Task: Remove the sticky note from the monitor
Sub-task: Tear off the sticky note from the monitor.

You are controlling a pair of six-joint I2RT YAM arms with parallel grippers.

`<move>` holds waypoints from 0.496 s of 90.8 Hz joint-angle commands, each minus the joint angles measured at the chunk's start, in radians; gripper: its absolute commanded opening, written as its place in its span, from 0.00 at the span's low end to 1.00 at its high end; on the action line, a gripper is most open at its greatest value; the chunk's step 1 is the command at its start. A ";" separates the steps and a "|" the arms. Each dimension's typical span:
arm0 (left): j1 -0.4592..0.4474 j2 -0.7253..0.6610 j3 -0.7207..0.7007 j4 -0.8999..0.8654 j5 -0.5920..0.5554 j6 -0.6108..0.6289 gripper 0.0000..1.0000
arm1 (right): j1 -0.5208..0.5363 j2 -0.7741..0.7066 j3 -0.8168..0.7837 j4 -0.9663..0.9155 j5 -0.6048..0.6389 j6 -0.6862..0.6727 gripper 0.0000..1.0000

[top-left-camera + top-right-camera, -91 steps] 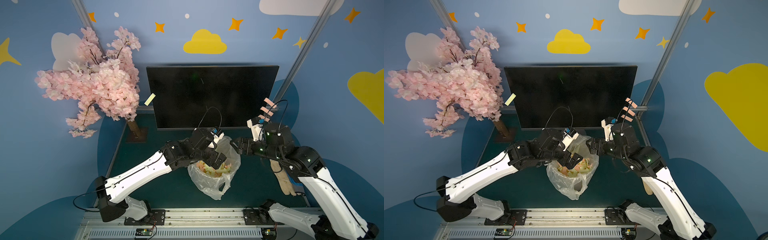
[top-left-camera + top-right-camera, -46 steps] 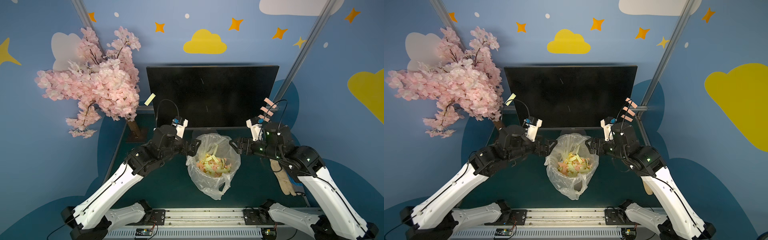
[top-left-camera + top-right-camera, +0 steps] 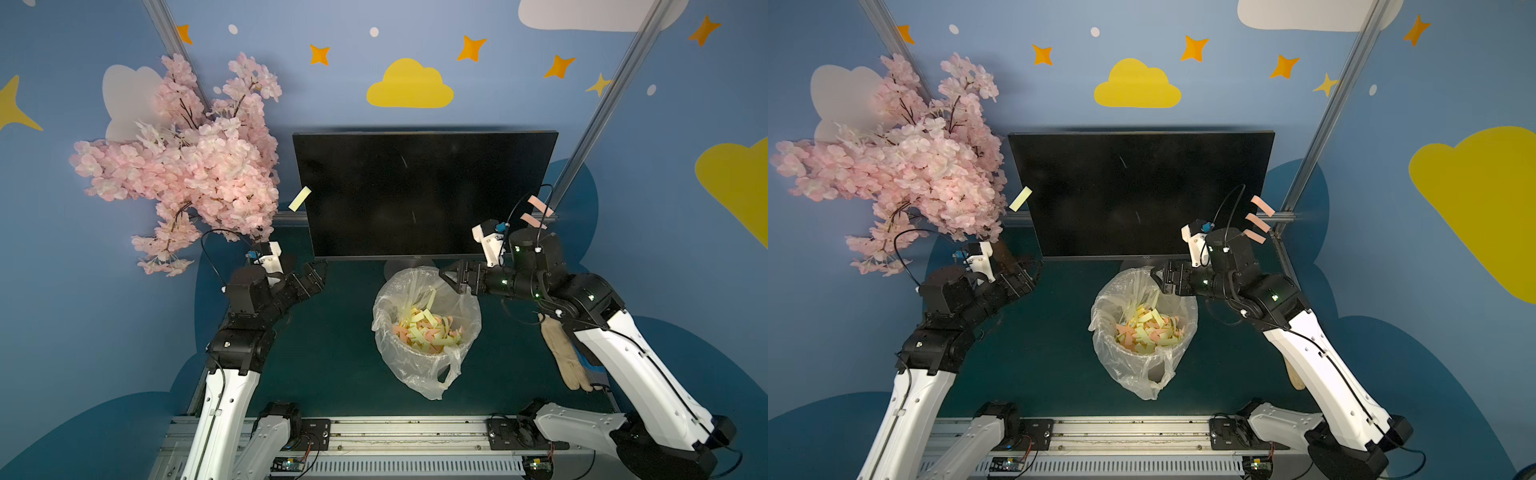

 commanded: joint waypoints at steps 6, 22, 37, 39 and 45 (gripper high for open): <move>0.117 0.000 -0.066 0.227 0.191 -0.132 1.00 | 0.074 0.063 0.077 0.077 0.000 0.005 0.85; 0.150 0.033 -0.104 0.392 0.214 -0.199 1.00 | 0.160 0.158 0.154 0.125 0.000 0.013 0.85; 0.176 0.081 -0.137 0.571 0.224 -0.294 1.00 | 0.224 0.250 0.250 0.137 0.002 0.002 0.85; 0.178 0.090 -0.137 0.585 0.228 -0.301 1.00 | 0.230 0.264 0.263 0.137 0.003 0.000 0.85; 0.181 0.112 -0.135 0.635 0.233 -0.315 1.00 | 0.252 0.297 0.301 0.141 0.005 -0.004 0.85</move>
